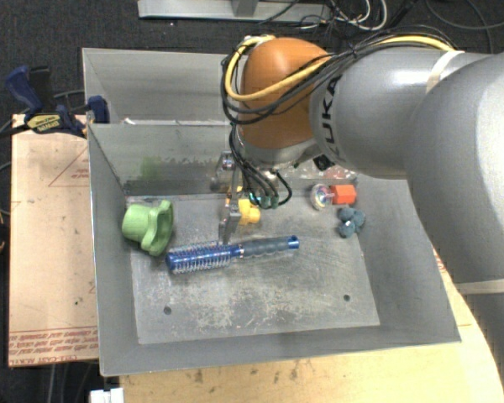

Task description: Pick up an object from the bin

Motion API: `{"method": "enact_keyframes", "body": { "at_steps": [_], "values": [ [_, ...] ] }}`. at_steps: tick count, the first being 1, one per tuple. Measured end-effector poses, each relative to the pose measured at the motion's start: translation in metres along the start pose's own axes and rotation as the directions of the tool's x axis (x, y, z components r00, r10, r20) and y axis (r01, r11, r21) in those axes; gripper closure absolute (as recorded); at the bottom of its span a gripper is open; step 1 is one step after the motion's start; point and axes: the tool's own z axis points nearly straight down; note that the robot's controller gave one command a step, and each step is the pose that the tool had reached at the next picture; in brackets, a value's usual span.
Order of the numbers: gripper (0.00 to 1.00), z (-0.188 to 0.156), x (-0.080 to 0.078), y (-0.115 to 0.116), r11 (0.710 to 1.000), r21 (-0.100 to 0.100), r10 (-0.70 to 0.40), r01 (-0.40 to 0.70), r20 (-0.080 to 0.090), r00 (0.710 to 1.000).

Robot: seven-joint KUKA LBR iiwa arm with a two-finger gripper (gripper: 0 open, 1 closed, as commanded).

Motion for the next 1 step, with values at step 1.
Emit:
{"method": "enact_keyframes", "body": {
  "at_steps": [1],
  "values": [
    [0.00, 0.0695, 0.0516, 0.0042, 0.970, 0.002, -0.244, 0.244, 0.017, 0.970]
  ]
}}
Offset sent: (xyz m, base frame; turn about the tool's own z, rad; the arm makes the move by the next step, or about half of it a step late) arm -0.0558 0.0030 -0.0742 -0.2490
